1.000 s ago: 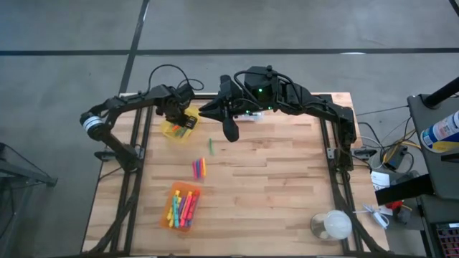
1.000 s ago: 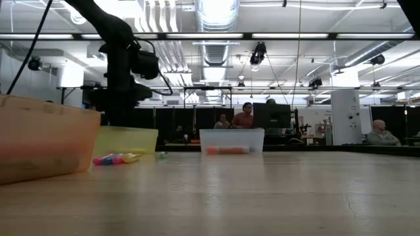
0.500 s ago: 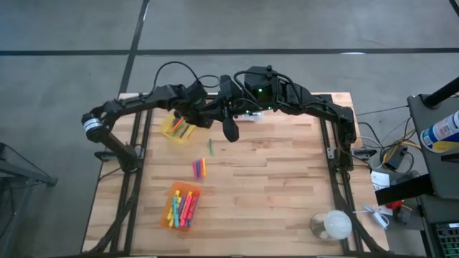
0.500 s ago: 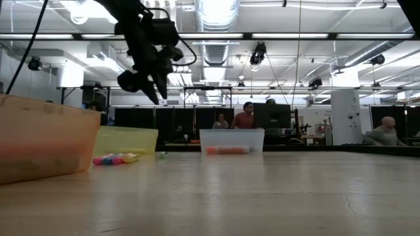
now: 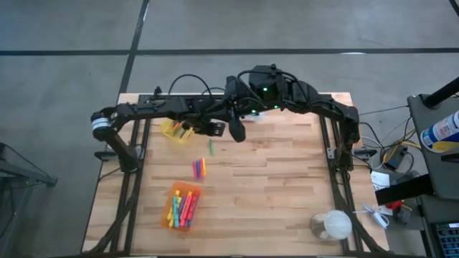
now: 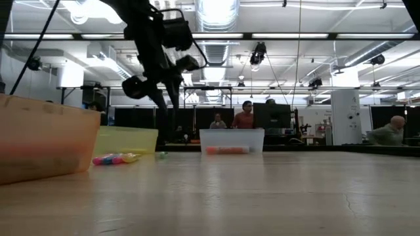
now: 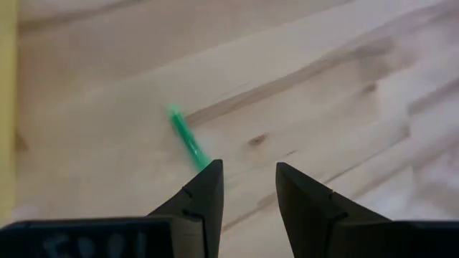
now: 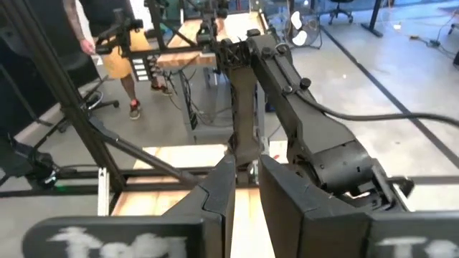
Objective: Pick & Place Markers
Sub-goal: Put the green pen into the yellow bin
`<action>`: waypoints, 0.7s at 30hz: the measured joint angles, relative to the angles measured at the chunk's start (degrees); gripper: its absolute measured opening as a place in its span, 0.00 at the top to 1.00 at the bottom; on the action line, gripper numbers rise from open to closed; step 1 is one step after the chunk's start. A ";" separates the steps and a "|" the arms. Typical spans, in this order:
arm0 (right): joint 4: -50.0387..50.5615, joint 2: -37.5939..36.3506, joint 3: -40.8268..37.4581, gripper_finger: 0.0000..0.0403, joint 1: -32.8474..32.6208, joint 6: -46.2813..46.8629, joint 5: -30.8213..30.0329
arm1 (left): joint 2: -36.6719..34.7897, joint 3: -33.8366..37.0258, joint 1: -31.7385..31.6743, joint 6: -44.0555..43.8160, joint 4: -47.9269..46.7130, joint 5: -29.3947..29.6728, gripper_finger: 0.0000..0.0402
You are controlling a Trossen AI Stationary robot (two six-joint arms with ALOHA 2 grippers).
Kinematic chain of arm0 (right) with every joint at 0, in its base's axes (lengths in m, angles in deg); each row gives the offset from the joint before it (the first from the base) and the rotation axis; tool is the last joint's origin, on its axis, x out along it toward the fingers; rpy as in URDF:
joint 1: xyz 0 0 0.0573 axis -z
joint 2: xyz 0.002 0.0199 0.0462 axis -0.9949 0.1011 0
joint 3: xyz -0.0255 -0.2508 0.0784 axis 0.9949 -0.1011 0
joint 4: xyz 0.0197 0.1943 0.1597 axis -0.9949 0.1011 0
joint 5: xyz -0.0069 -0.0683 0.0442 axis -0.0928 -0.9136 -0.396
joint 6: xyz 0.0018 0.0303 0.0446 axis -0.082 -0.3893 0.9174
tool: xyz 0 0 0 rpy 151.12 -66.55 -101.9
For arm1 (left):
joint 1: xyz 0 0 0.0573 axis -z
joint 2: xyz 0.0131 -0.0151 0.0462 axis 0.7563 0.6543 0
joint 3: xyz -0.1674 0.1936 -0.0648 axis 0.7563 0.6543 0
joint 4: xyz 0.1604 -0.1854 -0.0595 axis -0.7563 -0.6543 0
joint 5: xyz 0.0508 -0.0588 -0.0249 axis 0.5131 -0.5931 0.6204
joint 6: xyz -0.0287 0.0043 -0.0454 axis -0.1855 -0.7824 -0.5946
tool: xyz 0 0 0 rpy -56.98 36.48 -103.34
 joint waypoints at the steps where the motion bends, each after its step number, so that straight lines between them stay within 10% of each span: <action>1: 1.23 -0.55 0.00 0.86 0.08 0.20 -0.01 | 0.83 0.10 0.24 -1.26 0.06 0.15 0.70; 21: 16.59 -4.73 0.02 0.86 0.13 -11.58 -0.01 | 15.62 0.21 1.10 -8.25 1.52 2.89 0.70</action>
